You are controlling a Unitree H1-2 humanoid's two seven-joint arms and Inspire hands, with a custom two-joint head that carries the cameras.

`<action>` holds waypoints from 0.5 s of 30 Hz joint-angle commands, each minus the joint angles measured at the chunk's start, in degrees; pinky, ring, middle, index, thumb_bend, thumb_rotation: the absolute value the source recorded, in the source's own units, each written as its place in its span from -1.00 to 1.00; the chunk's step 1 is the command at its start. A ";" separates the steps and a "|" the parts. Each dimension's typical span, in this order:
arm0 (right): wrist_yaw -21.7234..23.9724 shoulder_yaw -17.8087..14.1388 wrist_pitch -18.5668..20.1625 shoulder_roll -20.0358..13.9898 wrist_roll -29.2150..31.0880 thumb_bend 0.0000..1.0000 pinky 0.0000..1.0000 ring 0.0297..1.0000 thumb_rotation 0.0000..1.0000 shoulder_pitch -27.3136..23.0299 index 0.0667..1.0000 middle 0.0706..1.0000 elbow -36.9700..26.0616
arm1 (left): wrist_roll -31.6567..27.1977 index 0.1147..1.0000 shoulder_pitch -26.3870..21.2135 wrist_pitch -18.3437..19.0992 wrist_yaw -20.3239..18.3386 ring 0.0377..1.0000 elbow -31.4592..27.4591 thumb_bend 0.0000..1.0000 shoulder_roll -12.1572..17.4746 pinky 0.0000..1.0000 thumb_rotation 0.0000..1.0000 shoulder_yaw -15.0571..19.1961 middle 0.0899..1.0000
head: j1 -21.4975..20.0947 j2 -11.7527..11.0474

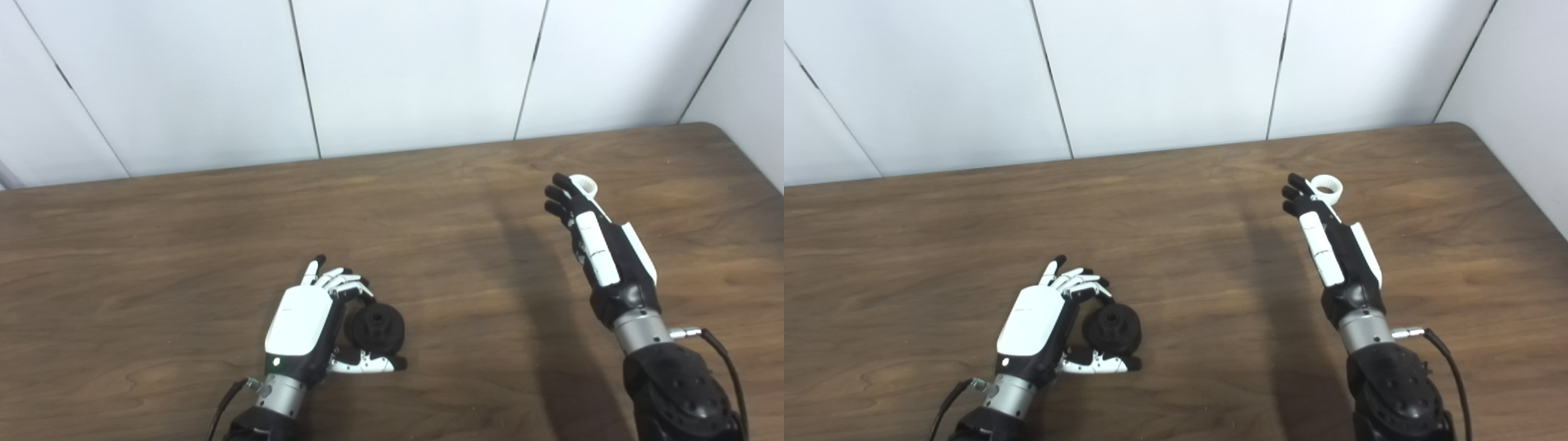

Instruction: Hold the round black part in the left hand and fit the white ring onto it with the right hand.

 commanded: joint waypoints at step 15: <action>0.09 -1.15 -0.50 -1.49 -0.28 0.04 0.99 0.78 0.78 -2.85 0.81 0.77 -3.10 | -0.74 -0.17 1.35 -1.23 2.60 0.68 6.17 0.05 0.57 1.00 -0.89 -0.82 0.45 | -1.91 -0.32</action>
